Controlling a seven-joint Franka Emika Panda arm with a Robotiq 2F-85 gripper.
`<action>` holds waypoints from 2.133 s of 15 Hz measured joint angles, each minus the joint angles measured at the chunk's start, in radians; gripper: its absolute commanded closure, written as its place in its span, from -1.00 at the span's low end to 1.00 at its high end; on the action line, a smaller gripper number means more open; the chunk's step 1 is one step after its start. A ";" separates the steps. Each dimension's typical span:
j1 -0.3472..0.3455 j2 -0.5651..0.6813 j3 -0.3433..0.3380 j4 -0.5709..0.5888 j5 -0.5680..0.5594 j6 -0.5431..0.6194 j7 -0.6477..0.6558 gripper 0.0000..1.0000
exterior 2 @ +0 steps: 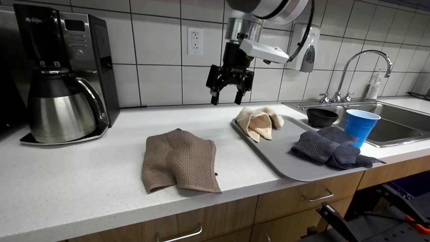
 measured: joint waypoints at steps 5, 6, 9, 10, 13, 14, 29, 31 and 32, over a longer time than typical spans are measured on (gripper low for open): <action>-0.023 -0.041 -0.058 -0.044 -0.009 0.016 -0.008 -1.00; -0.032 -0.045 -0.070 -0.051 -0.012 0.025 -0.017 -1.00; -0.059 -0.050 -0.109 -0.067 -0.029 0.053 -0.063 -1.00; -0.070 -0.050 -0.122 -0.071 -0.034 0.062 -0.085 -1.00; -0.106 -0.050 -0.158 -0.084 -0.040 0.088 -0.169 -1.00; -0.118 -0.049 -0.169 -0.087 -0.040 0.094 -0.200 -1.00; -0.228 0.062 -0.215 -0.058 0.047 0.183 -0.549 -1.00; -0.238 0.091 -0.206 -0.034 0.055 0.183 -0.561 -1.00; -0.243 0.105 -0.200 -0.022 0.058 0.183 -0.566 -1.00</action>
